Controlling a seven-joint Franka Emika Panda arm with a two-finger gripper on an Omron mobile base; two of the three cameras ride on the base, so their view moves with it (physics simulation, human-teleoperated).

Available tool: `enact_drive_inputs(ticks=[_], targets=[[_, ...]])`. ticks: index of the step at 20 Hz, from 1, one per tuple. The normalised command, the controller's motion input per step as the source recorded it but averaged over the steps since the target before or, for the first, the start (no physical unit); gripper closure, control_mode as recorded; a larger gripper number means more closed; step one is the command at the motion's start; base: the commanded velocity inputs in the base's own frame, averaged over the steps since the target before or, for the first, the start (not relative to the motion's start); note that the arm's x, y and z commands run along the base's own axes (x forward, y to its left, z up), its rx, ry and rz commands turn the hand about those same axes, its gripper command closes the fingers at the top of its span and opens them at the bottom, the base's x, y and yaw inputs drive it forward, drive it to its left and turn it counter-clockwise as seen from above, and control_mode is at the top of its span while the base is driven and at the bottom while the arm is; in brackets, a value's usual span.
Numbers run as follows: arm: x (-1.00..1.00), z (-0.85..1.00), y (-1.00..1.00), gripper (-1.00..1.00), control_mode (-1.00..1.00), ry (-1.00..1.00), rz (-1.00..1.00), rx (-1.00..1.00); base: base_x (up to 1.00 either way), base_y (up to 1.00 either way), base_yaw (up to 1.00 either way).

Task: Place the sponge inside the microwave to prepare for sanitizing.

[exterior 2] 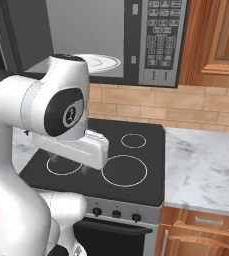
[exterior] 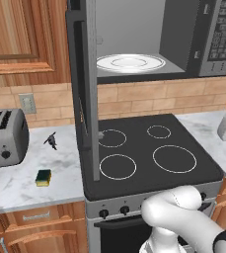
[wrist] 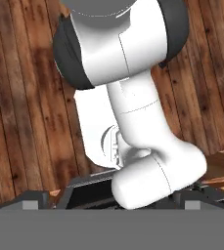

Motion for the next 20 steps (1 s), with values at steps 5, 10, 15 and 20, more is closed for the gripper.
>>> enact_drive_inputs(ticks=[5, 10, 15, 20], targets=[[0.38, -0.29, 0.69, -1.0, -1.0, 0.03, 0.14, 0.01, 0.0, 0.0, 0.0], [0.4, -0.32, 0.69, -1.0, -1.0, 0.01, 0.02, 0.01, 0.0, 0.0, 0.0], [0.49, -0.28, 0.52, -1.0, -1.0, 0.01, 0.0, 0.01, 0.0, 0.0, 0.0], [0.51, -0.37, 0.28, -1.0, -1.0, 0.0, 0.1, 0.03, 0.0, 0.0, 0.0]])
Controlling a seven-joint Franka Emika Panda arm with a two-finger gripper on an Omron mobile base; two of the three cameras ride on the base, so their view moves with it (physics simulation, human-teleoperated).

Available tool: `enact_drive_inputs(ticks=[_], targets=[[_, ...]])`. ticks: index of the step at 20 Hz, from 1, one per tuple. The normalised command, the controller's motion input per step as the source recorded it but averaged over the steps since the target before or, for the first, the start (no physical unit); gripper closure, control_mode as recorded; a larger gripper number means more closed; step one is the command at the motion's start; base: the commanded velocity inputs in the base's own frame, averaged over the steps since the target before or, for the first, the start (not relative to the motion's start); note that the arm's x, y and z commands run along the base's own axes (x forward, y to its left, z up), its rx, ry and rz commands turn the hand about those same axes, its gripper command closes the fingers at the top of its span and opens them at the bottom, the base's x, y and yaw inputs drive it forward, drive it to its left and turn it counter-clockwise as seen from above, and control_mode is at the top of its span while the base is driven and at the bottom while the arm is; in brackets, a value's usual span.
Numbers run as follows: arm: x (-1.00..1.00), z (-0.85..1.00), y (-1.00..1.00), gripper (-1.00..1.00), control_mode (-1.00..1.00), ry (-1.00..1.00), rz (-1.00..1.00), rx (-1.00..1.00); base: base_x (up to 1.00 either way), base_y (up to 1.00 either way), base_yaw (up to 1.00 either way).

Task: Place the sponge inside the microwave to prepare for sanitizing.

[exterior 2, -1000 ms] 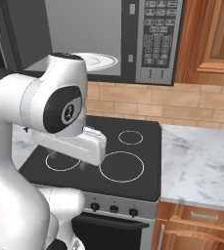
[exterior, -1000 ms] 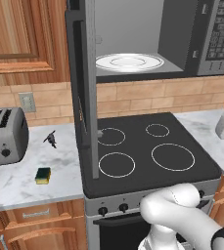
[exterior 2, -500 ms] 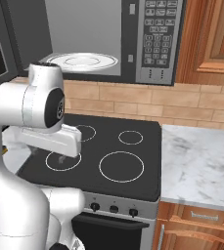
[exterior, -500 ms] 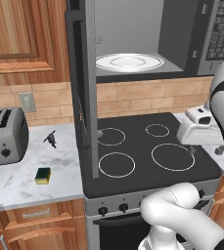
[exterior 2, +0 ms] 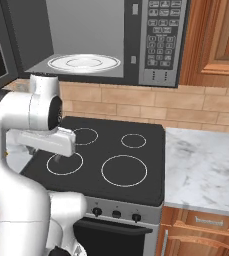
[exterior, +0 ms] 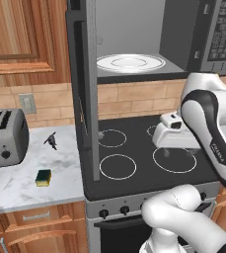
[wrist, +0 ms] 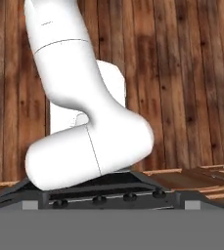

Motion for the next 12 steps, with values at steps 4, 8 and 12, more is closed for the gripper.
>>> enact_drive_inputs(ticks=[4, 8, 12], targets=[[0.4, -0.14, 0.68, -1.0, -1.0, 0.0, 0.14, 0.0, 0.0, 0.0, 0.0], [0.26, -0.1, 0.74, -1.0, -1.0, 0.0, 0.19, 0.0, 0.0, 0.0, 0.0], [0.34, -0.36, 0.56, -1.0, -1.0, -0.01, 0.18, 0.01, 0.0, 0.0, 0.0]])
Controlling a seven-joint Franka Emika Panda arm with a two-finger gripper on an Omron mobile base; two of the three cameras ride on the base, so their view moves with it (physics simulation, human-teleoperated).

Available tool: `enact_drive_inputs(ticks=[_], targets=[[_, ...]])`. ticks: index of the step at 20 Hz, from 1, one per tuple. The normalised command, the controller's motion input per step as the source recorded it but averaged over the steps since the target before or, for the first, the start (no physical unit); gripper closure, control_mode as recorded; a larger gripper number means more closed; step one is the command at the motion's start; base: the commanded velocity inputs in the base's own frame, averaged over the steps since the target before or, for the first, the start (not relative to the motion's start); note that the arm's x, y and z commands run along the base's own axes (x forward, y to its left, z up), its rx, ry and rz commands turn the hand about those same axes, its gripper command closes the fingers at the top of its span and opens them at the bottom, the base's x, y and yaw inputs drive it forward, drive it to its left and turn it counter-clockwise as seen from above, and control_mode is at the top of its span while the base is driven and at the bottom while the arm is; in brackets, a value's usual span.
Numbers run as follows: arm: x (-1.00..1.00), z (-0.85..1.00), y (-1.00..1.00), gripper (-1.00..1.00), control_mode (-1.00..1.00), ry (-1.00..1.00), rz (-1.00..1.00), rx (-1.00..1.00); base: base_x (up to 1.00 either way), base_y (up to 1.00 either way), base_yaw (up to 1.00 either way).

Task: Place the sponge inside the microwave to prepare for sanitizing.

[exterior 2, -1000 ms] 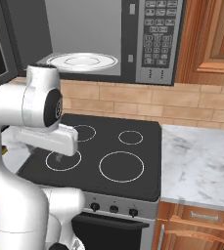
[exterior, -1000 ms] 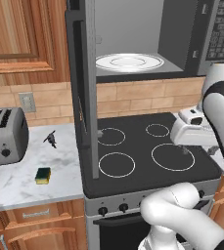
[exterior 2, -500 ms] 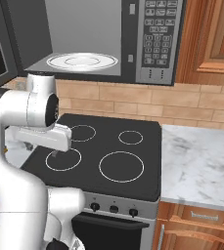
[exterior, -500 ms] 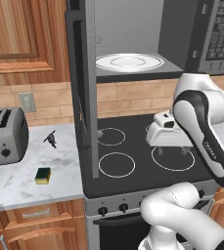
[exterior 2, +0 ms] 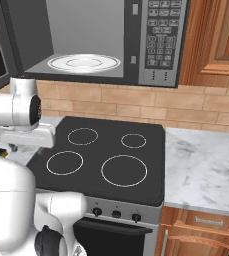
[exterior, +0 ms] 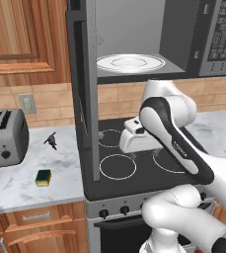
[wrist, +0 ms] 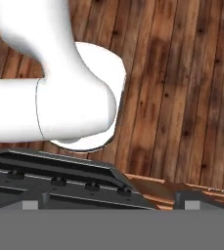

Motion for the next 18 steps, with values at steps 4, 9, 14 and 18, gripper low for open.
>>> enact_drive_inputs(ticks=[4, 9, 14, 18], targets=[[0.38, -0.81, 0.38, -1.0, -1.0, -0.05, 0.19, 0.06, 0.0, 0.0, 0.0], [0.36, -0.47, 0.03, -1.0, -1.0, -0.11, 0.09, 0.04, 0.0, 0.0, 0.0], [0.07, 0.0, 0.3, -1.0, -1.0, -0.13, 0.0, 0.02, 0.0, 0.0, 0.0], [0.04, 0.0, 0.7, -1.0, -1.0, -0.09, 0.0, 0.0, 0.0, 0.0, 0.0]])
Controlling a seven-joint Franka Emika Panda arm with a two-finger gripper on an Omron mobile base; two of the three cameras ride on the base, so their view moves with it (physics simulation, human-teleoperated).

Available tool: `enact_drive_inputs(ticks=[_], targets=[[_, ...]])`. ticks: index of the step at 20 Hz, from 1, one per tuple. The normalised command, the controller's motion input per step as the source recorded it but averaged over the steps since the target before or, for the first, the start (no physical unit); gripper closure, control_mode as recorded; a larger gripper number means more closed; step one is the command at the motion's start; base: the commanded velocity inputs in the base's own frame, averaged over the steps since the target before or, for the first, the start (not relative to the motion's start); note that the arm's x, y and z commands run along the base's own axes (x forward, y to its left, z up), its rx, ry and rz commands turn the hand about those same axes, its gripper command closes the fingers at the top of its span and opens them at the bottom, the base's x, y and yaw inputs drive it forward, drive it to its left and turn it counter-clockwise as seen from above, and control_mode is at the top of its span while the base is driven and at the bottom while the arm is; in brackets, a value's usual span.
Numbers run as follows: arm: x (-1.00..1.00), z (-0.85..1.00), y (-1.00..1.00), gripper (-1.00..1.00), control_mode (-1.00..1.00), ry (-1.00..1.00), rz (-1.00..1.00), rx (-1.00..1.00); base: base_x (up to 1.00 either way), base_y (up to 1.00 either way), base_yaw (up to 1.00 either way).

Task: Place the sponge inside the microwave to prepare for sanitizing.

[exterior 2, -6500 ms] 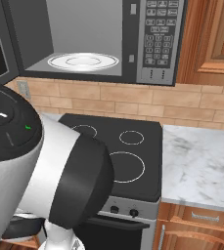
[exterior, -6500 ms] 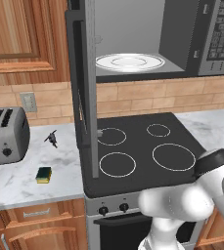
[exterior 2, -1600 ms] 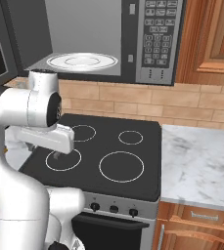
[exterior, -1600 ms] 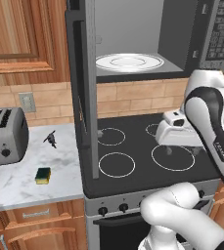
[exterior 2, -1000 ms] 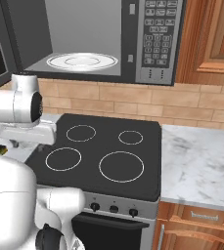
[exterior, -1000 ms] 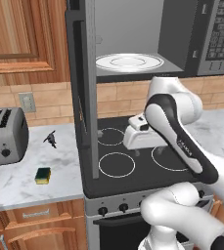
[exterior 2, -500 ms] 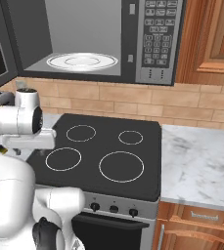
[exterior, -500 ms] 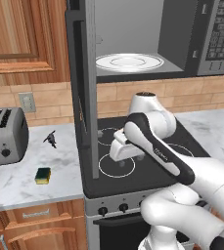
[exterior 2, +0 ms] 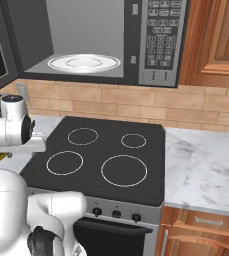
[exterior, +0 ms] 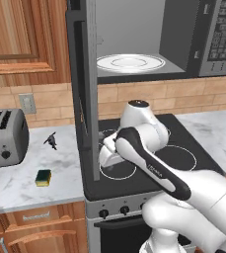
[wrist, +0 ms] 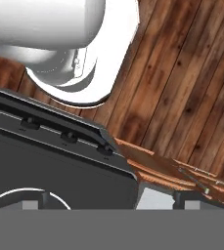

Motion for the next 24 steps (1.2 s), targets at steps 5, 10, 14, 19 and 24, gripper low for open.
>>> enact_drive_inputs(ticks=[5, 10, 14, 19, 24], targets=[[0.09, 0.0, 0.4, -1.0, -1.0, 0.0, 0.02, 0.0, 0.0, 0.0, 0.0], [0.12, -0.03, 0.51, -1.0, -1.0, -0.02, 0.12, 0.0, 0.0, 0.0, 0.0], [0.21, -0.13, 0.48, -1.0, -1.0, -0.01, 0.17, 0.0, 0.0, 0.0, 0.0], [0.18, -0.03, 0.36, -1.0, -1.0, -0.03, 0.13, 0.0, 0.0, 0.0, 0.0], [0.24, -0.23, 0.21, -1.0, -1.0, 0.0, 0.11, 0.03, 0.0, 0.0, 0.0]])
